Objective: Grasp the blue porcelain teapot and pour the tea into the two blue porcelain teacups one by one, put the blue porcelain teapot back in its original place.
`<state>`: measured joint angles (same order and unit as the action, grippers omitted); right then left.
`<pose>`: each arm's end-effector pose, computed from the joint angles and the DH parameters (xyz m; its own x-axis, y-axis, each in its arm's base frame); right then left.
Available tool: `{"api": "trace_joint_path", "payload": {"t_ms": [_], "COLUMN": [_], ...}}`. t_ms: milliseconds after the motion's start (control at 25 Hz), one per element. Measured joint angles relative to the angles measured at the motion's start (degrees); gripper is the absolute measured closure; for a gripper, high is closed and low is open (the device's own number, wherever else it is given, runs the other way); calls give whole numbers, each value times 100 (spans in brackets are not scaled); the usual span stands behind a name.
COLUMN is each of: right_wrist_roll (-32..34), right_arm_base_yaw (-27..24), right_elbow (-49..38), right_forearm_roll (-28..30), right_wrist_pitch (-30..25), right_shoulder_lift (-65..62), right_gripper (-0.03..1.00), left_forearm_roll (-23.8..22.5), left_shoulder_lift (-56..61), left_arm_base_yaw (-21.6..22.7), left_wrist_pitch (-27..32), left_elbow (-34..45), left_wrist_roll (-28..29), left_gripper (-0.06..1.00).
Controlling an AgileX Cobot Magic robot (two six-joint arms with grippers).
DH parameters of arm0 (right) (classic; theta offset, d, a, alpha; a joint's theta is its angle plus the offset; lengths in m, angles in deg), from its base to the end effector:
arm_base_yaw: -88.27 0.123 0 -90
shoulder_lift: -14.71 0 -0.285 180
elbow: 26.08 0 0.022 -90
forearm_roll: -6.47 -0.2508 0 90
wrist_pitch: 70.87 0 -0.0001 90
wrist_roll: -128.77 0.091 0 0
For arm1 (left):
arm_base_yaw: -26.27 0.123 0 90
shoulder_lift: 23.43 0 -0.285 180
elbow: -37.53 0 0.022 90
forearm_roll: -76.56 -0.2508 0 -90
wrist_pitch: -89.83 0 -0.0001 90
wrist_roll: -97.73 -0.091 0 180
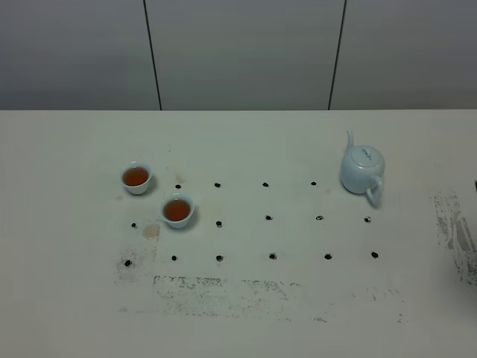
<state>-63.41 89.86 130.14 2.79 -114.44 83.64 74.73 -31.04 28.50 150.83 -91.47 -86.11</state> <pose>0.2117 0.0099 0.3334 -0.7022 -0.1846 -0.6876 -0.1768 0.9808 -0.0828 -0.0009 0.0025 0.2651 -0.4971 0.0631 -0.8654 -0.0223 0.9961 0.0854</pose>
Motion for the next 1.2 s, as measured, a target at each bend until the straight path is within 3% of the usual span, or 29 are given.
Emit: {"api": "trace_joint_path", "payload": {"t_ms": [200,280,840,1200], "right_wrist_roll": [0,0,213,250], "right_arm_base_yaw": [0,0,0,0], "right_elbow": [-51,-136,-2067,-2337], "right_forearm_roll": [0,-23,-331,-326], "right_wrist_pitch": [-1442,-1722,-1738,-2008], "right_shoulder_lift": [-741,-994,-3563,-5257], "right_gripper": [63,63,63,63], "left_forearm_roll": [0,0,0,0], "left_shoulder_lift": [0,0,0,0], "left_arm_base_yaw": [0,0,0,0], "left_wrist_pitch": [0,0,0,0], "left_elbow": [0,0,0,0], "left_wrist_roll": [0,0,0,0], "left_gripper": [43,43,43,43]}}
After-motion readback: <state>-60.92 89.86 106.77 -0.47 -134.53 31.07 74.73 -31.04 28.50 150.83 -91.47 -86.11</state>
